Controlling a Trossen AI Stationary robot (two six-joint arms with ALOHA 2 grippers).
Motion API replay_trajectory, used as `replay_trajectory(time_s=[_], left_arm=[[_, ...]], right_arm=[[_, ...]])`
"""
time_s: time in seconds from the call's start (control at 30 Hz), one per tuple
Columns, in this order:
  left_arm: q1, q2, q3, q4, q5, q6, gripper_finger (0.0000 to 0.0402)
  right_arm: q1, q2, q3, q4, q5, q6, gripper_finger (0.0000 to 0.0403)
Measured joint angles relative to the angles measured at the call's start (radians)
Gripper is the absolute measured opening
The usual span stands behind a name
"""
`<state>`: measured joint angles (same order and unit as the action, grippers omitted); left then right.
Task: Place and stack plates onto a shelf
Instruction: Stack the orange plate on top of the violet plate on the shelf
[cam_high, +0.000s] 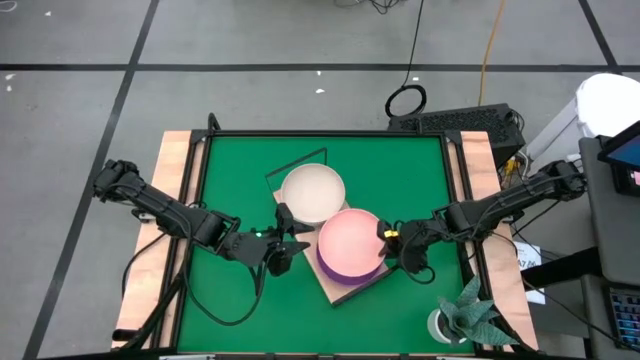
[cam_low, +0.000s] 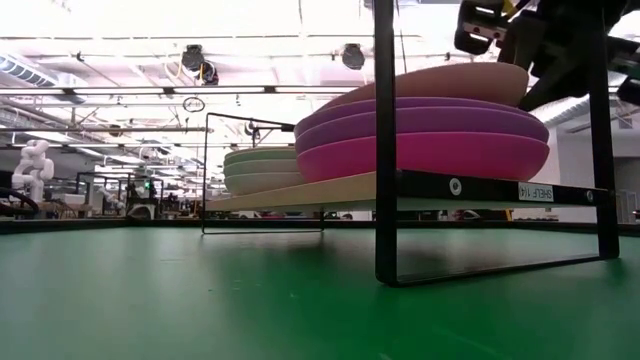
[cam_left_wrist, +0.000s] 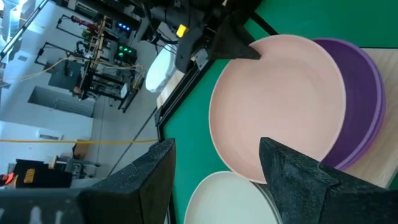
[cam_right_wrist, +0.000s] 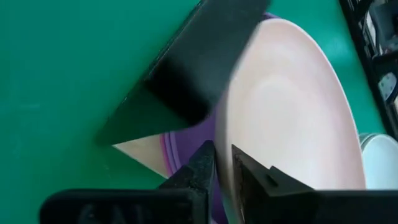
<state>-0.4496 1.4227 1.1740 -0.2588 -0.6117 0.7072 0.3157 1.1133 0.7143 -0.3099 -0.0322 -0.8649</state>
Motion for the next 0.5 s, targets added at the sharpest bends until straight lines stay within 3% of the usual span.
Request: replay_trajectory(time_s=[0.5], left_arm=[[0.000, 0.000, 0.000, 0.000, 0.000, -0.002, 0.0237]], right_arm=[[0.010, -0.006, 0.000, 0.048, 0.000, 0.224, 0.0076]])
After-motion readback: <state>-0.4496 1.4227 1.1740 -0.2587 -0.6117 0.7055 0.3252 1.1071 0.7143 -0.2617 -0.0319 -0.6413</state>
